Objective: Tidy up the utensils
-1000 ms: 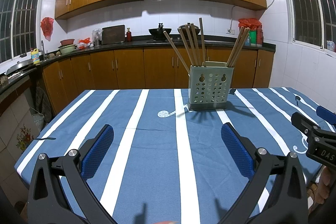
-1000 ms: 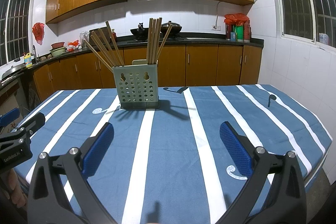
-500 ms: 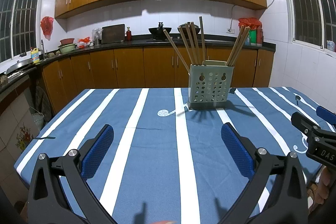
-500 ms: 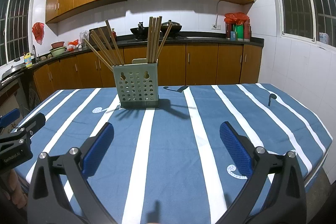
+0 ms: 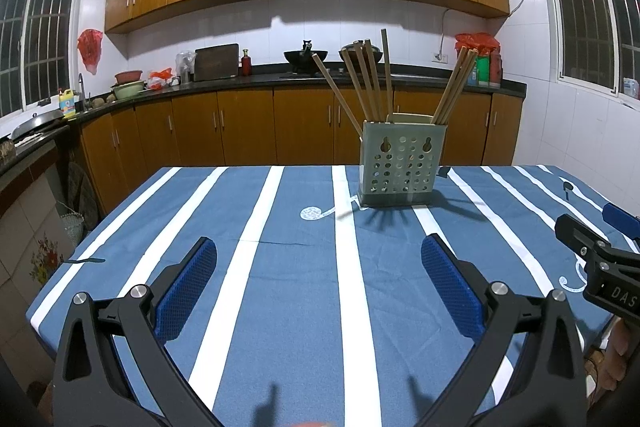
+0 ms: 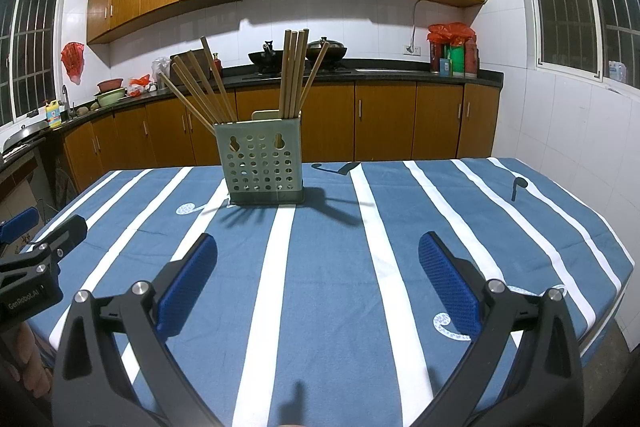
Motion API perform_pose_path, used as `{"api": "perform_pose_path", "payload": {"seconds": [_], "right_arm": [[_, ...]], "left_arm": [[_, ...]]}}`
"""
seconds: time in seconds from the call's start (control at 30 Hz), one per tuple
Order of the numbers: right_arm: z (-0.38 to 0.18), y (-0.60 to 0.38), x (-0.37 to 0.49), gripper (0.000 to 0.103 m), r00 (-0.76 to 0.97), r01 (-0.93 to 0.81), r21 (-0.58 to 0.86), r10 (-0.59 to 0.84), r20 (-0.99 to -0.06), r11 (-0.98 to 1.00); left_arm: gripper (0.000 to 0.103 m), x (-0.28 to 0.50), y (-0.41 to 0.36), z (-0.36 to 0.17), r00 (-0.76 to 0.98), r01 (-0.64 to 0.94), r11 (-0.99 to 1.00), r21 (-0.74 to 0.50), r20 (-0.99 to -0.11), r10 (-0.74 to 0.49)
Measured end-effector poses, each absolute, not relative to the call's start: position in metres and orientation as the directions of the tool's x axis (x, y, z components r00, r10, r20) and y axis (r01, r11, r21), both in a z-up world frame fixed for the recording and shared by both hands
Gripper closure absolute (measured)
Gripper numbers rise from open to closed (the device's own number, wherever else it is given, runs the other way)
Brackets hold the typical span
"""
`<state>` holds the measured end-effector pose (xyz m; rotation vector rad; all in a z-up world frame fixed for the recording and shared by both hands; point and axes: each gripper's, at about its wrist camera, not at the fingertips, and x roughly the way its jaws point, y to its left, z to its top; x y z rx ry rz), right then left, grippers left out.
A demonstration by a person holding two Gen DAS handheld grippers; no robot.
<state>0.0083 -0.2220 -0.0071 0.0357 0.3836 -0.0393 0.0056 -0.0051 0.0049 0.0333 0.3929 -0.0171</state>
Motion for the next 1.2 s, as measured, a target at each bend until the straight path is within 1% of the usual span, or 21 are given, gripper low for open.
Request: {"api": "perform_pose_path", "payload": {"seconds": [1.2], "right_arm": [[-0.0102, -0.2186, 0.0067, 0.004, 0.925, 0.044, 0.029, -0.03, -0.379, 0.999]], "left_arm": [[0.002, 0.0015, -0.0102, -0.0015, 0.92, 0.011, 1.0, 0.022, -0.392, -0.001]]}}
